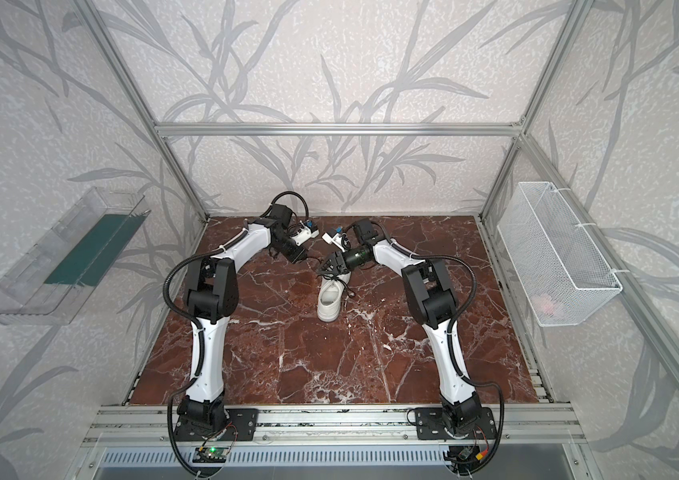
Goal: Tie the shoes
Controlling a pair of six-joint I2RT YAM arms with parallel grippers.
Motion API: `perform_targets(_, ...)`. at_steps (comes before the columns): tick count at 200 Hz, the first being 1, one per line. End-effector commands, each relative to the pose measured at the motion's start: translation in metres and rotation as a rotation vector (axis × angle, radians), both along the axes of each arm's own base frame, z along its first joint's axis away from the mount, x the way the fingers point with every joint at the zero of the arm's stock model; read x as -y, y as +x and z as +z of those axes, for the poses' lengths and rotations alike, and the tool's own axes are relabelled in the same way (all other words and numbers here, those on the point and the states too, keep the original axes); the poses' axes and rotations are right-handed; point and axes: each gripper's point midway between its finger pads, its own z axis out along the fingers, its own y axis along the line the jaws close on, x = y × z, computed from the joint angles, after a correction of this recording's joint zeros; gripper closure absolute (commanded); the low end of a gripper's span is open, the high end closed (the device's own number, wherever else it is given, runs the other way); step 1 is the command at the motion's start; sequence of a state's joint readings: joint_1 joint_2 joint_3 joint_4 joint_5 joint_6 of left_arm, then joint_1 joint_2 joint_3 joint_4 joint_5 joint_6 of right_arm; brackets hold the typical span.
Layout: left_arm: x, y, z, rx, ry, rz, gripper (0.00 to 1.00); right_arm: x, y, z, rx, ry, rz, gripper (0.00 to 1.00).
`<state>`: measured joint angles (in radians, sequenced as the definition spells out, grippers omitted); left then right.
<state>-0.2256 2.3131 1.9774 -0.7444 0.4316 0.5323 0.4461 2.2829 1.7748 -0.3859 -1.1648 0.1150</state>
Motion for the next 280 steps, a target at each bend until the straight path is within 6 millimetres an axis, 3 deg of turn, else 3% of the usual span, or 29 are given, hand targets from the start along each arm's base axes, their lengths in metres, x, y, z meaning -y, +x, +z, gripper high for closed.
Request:
perform_targets(1, 0.027, -0.003, 0.020, -0.039, -0.110, -0.053, 1.00, 0.000, -0.018, 0.031, 0.019, 0.058, 0.053, 0.45)
perform_targets(40, 0.059, -0.016, 0.041, 0.018, -0.132, -0.140, 1.00, 0.011, -0.027, 0.038, 0.091, -0.021, 0.034, 0.41)
perform_targets(95, 0.076, -0.023, 0.063, 0.072, -0.132, -0.135, 1.00, 0.050, 0.020, 0.066, 0.240, -0.029, -0.240, 0.38)
perform_targets(110, 0.077, -0.025, 0.068, 0.089, -0.130, -0.137, 1.00, 0.063, 0.032, 0.062, 0.238, -0.028, -0.314, 0.38)
perform_targets(140, 0.074, -0.026, 0.079, 0.118, -0.119, -0.120, 1.00, 0.080, 0.050, 0.033, 0.195, -0.055, -0.417, 0.40)
perform_targets(199, 0.074, -0.030, 0.084, 0.116, -0.128, -0.128, 1.00, 0.065, 0.072, -0.008, 0.056, 0.016, -0.422, 0.46)
perform_targets(245, 0.080, -0.030, 0.085, 0.116, -0.157, -0.130, 1.00, 0.043, 0.071, -0.003, 0.029, 0.101, -0.310, 0.55)
perform_targets(280, 0.082, -0.032, 0.085, 0.117, -0.168, -0.136, 1.00, 0.040, 0.078, -0.004, 0.011, 0.114, -0.317, 0.72)
